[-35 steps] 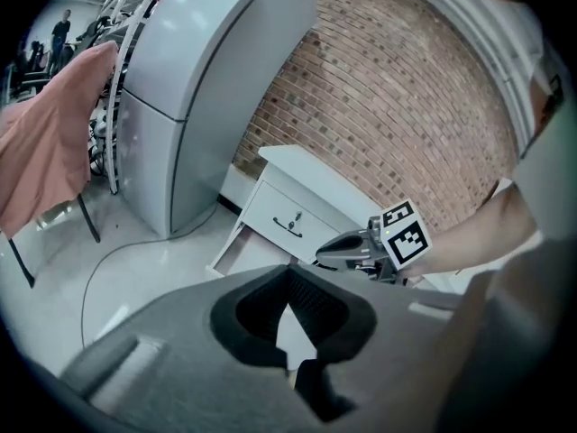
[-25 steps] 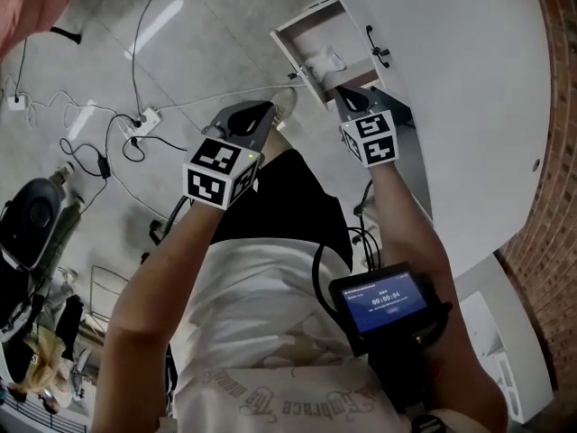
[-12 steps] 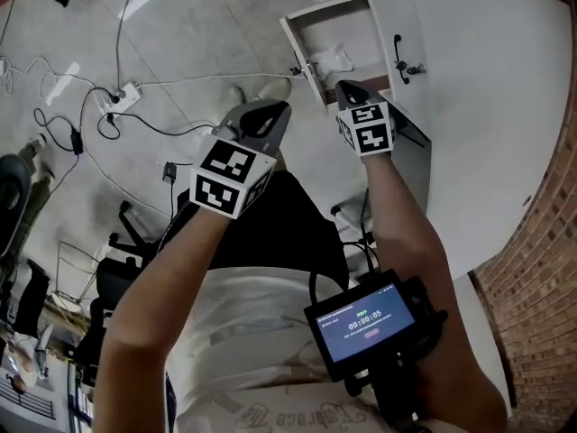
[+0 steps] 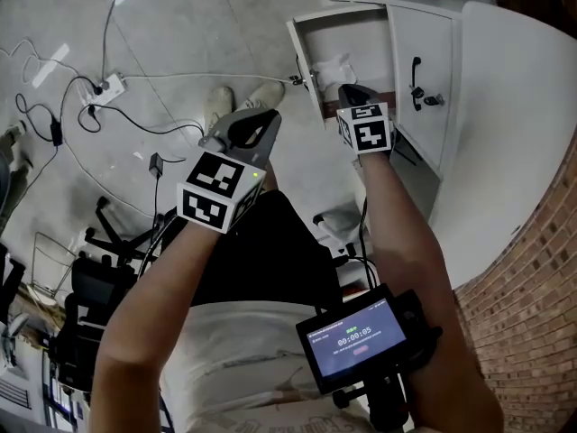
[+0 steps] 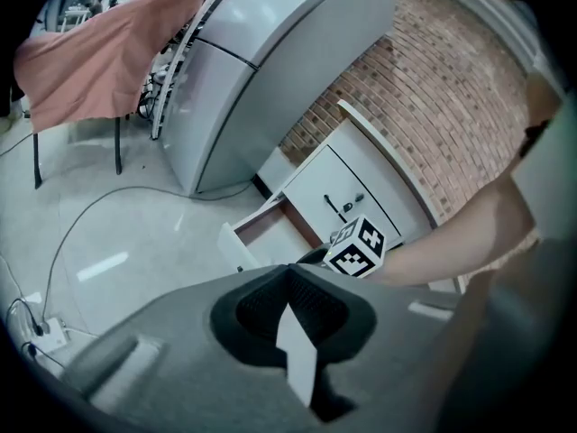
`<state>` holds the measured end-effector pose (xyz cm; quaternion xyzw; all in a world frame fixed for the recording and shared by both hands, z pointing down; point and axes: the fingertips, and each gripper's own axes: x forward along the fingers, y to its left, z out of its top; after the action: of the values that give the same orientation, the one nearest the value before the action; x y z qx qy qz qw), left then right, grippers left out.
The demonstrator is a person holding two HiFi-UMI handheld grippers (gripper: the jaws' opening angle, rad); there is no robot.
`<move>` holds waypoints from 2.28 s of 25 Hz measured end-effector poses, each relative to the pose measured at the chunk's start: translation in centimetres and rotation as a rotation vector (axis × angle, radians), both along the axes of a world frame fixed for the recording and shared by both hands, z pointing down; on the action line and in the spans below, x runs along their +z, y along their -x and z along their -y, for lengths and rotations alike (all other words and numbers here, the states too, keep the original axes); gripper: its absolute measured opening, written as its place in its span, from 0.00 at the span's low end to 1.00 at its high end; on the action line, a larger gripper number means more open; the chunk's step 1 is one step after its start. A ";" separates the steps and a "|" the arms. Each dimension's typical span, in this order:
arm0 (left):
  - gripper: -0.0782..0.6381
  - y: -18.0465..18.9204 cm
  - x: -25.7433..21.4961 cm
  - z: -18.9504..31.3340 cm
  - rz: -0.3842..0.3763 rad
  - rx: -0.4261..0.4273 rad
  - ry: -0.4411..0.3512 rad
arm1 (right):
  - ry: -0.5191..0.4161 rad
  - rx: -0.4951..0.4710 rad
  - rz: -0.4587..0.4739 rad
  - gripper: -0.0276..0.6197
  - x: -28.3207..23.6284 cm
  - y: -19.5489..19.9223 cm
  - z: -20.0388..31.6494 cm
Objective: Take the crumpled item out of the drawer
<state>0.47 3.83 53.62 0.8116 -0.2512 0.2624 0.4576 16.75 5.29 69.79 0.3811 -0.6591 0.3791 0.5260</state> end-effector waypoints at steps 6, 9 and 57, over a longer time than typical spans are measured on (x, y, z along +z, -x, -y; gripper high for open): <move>0.11 -1.7 0.6 0.0 -0.020 0.020 -0.014 | 0.086 -0.036 -0.057 0.07 2.8 -1.1 -0.6; 0.11 -1.9 1.0 -0.1 -0.016 0.035 -0.018 | 0.079 -0.084 -0.076 0.09 4.1 -1.5 0.0; 0.11 -0.9 2.1 -1.0 0.003 0.039 -0.031 | 0.146 0.022 -0.015 0.07 9.0 -2.4 0.9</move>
<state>1.34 4.86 55.68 0.8229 -0.2400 0.2688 0.4393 19.13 4.40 78.83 0.3520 -0.6213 0.4290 0.5531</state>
